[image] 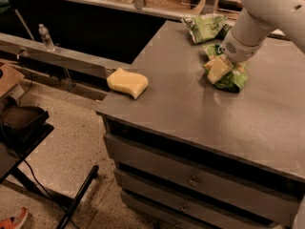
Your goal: Move green rice chip bag near sponge
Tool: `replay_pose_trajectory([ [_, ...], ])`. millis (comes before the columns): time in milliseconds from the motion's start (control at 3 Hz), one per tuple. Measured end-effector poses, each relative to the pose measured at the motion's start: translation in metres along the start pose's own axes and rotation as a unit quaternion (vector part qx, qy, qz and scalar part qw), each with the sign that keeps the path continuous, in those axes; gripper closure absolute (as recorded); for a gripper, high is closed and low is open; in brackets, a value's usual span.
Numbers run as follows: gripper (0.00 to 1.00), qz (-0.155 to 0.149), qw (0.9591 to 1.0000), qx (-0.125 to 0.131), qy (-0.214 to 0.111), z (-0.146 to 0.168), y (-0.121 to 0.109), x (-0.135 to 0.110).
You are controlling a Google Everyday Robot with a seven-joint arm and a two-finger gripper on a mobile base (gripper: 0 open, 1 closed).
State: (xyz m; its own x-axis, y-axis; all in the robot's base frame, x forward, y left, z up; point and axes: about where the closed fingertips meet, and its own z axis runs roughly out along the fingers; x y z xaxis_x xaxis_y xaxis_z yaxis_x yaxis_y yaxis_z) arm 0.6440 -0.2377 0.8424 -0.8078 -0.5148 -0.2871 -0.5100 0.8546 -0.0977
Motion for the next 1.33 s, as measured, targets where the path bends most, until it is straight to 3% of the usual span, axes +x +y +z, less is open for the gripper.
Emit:
replay_pose_trajectory([
  [667, 0.93, 0.000, 1.0000, -0.003, 0.000, -0.001, 0.001, 0.000],
  [1000, 1.00, -0.038, 0.9990, -0.004, -0.023, -0.015, 0.003, -0.005],
  [1333, 1.00, -0.123, 0.9891, -0.010, -0.081, -0.051, 0.015, -0.020],
])
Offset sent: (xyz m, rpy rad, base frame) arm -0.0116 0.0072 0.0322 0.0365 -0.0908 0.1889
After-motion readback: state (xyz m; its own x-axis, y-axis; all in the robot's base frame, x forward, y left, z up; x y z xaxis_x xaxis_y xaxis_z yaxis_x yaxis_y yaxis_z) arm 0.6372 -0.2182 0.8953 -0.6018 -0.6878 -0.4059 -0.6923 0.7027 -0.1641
